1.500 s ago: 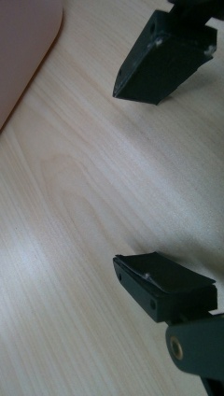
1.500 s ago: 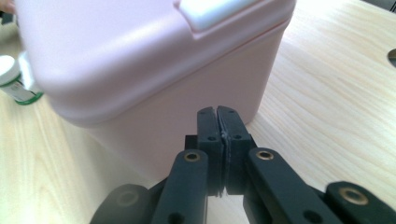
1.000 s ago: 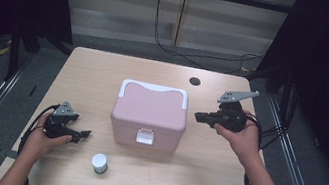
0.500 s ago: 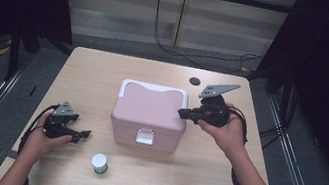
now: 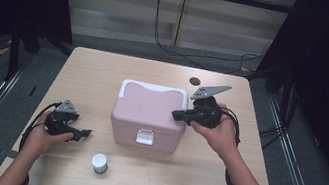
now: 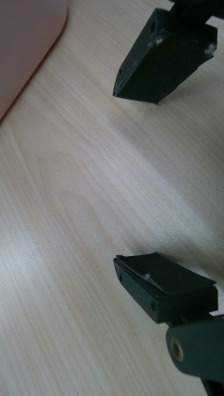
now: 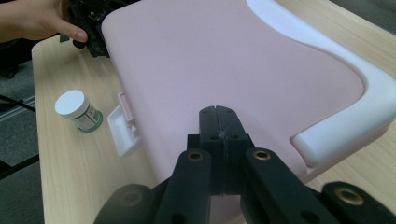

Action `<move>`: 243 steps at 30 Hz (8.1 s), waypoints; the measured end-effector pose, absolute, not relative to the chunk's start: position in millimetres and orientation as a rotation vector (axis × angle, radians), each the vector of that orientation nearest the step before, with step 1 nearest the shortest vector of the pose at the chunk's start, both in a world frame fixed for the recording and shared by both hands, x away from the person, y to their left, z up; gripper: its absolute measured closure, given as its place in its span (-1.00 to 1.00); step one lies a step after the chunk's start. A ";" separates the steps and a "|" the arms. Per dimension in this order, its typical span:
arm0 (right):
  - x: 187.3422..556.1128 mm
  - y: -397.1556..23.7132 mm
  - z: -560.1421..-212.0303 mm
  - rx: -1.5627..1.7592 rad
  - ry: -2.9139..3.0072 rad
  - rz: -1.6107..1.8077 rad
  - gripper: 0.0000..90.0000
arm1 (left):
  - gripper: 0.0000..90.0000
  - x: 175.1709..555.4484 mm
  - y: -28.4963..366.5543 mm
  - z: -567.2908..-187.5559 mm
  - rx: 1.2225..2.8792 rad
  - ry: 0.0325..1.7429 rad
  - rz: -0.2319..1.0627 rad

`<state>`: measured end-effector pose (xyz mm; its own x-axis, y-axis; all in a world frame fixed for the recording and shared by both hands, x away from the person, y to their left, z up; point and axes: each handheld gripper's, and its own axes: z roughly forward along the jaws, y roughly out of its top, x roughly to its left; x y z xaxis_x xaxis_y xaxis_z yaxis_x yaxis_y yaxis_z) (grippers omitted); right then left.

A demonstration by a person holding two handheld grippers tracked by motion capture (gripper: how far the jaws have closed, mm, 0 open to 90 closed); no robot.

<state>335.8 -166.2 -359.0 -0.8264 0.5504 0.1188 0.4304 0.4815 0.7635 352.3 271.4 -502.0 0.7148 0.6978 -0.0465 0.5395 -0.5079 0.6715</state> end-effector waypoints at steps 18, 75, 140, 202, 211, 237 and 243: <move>333.6 -164.6 -358.4 0.881 2.572 1.243 1.00 | -0.66 375.0 253.7 -444.7 2.108 1.125 0.096; 331.9 -162.0 -357.1 0.883 2.570 1.213 1.00 | -0.62 423.3 160.4 -350.0 2.149 1.126 0.057; 333.2 -164.5 -359.1 0.911 2.569 1.243 1.00 | -0.53 425.7 130.4 -343.5 2.199 1.202 0.033; 333.0 -160.5 -357.1 0.936 2.562 1.213 1.00 | 0.13 398.8 139.1 -324.7 2.296 1.088 0.185; 332.4 -161.8 -358.1 0.930 2.553 1.230 1.00 | 0.53 401.7 135.1 -319.8 2.334 1.125 0.201; 326.6 -181.4 -352.7 0.926 2.565 1.197 1.00 | 0.59 401.6 135.8 -310.9 2.380 1.121 0.139; 323.6 -194.9 -351.2 0.938 2.550 1.200 1.00 | 0.59 402.1 135.8 -307.3 2.373 1.123 0.143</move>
